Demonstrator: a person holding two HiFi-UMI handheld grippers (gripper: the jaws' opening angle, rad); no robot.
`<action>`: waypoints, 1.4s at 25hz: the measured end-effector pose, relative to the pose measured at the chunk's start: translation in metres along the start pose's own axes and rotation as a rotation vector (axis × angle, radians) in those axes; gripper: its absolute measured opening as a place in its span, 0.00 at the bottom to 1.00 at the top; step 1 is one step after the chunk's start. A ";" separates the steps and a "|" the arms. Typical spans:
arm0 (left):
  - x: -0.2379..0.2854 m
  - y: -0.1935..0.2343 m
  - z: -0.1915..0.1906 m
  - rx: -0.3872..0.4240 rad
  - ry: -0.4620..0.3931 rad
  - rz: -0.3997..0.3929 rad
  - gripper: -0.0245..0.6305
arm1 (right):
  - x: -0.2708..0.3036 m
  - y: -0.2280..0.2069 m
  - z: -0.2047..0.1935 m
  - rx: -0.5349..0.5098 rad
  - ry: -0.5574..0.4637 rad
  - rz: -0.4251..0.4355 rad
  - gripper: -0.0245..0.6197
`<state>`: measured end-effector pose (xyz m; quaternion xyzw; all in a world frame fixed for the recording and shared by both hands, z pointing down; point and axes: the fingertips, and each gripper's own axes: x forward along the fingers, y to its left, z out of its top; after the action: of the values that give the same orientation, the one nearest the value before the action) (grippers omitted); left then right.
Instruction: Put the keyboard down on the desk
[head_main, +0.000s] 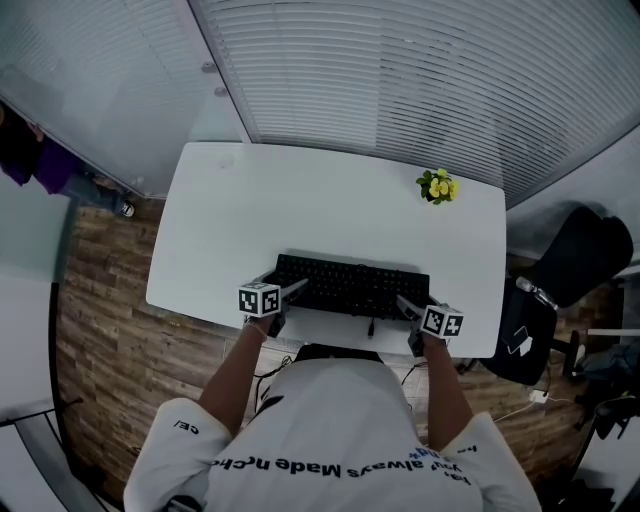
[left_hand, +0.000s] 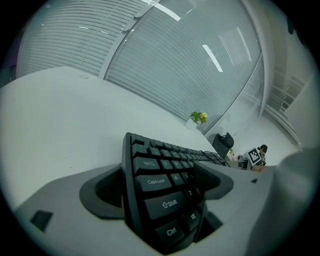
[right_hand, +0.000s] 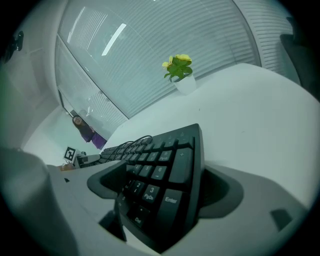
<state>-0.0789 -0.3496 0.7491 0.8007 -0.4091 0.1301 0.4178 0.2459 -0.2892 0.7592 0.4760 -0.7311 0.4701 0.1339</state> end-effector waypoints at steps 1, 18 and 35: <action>0.001 0.000 0.000 0.007 0.002 0.006 0.68 | 0.000 0.000 0.000 -0.002 0.000 -0.006 0.75; 0.004 0.009 -0.002 0.164 0.050 0.166 0.69 | 0.009 -0.005 -0.004 -0.123 0.052 -0.159 0.80; 0.002 0.013 -0.002 0.238 0.043 0.267 0.69 | 0.009 -0.011 -0.006 -0.233 0.070 -0.315 0.81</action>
<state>-0.0873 -0.3536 0.7587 0.7801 -0.4843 0.2492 0.3079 0.2492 -0.2905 0.7744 0.5492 -0.6918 0.3718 0.2856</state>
